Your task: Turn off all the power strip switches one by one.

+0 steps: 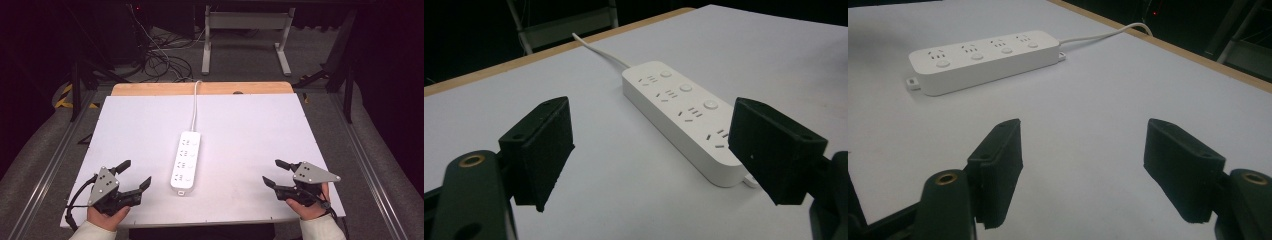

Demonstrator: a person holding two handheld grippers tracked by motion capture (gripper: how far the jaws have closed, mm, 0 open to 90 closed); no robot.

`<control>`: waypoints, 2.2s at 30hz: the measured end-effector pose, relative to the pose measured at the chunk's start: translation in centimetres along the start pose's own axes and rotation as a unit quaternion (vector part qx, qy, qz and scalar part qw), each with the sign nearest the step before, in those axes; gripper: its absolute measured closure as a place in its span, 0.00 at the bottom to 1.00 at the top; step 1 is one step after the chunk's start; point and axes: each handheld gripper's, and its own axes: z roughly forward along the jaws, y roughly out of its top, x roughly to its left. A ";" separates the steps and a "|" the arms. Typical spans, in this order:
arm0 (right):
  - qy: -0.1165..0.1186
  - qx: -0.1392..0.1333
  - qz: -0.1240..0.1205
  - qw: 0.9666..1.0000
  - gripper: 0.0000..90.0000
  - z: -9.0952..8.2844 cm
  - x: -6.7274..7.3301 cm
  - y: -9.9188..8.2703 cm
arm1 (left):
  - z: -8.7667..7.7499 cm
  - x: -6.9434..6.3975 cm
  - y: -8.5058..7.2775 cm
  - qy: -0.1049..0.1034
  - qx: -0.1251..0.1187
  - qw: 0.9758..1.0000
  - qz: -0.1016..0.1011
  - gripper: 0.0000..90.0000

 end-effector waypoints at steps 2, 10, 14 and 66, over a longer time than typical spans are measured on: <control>0.001 0.000 -0.002 1.000 0.36 0.0 0.0 0.0 | 0.0 0.0 0.0 0.001 -0.001 1.000 0.001 0.21; 0.003 -0.002 -0.009 1.000 0.36 0.0 0.1 0.0 | -0.1 0.0 0.0 0.002 -0.003 1.000 0.007 0.21; 0.005 -0.001 -0.010 1.000 0.36 0.0 0.2 0.0 | -0.2 0.0 0.1 0.003 -0.005 1.000 0.010 0.21; 0.025 0.012 -0.006 1.000 0.31 0.6 0.7 0.0 | 5.5 -0.2 6.4 -0.109 0.064 0.992 0.006 0.41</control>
